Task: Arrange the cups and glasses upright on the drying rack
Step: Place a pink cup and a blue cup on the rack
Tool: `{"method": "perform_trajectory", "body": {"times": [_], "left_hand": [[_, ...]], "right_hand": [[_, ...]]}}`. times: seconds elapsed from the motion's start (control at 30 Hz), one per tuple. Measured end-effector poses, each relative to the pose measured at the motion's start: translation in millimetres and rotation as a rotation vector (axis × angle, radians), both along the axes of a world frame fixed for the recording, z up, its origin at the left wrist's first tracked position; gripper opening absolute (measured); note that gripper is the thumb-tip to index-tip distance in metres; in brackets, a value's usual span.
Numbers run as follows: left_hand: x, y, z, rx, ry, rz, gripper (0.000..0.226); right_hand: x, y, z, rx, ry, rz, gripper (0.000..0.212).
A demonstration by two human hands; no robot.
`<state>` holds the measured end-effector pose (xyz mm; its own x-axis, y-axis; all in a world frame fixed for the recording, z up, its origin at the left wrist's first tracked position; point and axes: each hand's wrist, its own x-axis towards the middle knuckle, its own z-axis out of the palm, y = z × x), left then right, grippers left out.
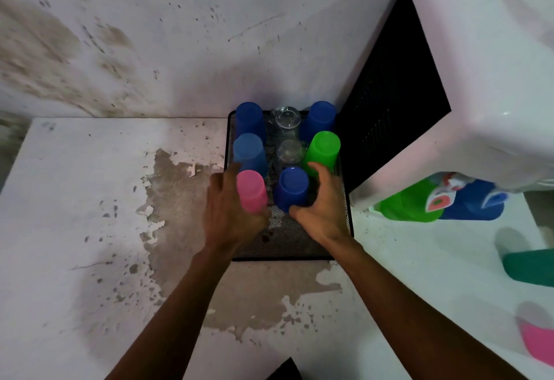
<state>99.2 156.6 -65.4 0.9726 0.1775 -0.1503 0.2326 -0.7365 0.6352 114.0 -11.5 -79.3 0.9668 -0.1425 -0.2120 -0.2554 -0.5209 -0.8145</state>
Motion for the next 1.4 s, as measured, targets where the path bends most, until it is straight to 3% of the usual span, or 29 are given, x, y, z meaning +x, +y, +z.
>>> {"method": "perform_trajectory", "body": {"times": [0.1, 0.2, 0.33, 0.5, 0.6, 0.77, 0.9, 1.0, 1.1, 1.27, 1.4], "left_hand": [[5.3, -7.5, -7.2, 0.059, 0.011, -0.047, 0.087], [8.5, -10.6, -10.6, 0.066, -0.017, -0.022, 0.075], [7.8, -8.7, -8.5, 0.094, -0.034, -0.025, 0.074], [4.0, -9.3, -3.5, 0.115, -0.010, -0.026, 0.091], [-4.6, -12.6, 2.6, 0.136, -0.115, -0.018, 0.100], [-35.3, -38.5, 8.5, 0.021, -0.495, -0.058, 0.071], [-62.7, -82.3, 12.7, -0.105, -0.593, -0.148, 0.034], [-73.4, -125.5, 15.6, -0.175, -0.525, -0.272, 0.025], [-73.2, -166.5, 15.8, -0.156, -0.332, -0.326, 0.036], [-60.2, -229.7, 16.1, -0.160, -0.073, -0.216, 0.070], [-47.9, -263.3, 3.6, -0.112, 0.044, -0.091, 0.091]], "right_hand": [[5.4, 6.5, 1.1, -0.097, -0.037, 0.137, 0.082], [7.7, 9.0, 2.1, -0.104, -0.049, 0.134, 0.070], [6.9, 8.3, -1.5, -0.112, -0.028, 0.138, 0.072], [1.3, 2.2, -1.5, -0.081, -0.002, 0.134, 0.092], [-11.1, -4.7, 5.0, -0.118, 0.011, 0.120, 0.097], [-48.8, -32.7, 20.7, -0.079, -0.056, 0.071, 0.077], [-79.8, -69.1, 23.3, -0.069, -0.072, -0.022, 0.055], [-96.7, -105.7, 22.6, -0.104, -0.049, -0.147, 0.045], [-104.0, -142.9, 23.4, -0.130, -0.018, -0.311, 0.044], [-95.2, -201.3, 28.0, -0.128, 0.018, -0.525, 0.068], [-80.1, -232.8, 27.1, -0.131, -0.003, -0.538, 0.085]]}}
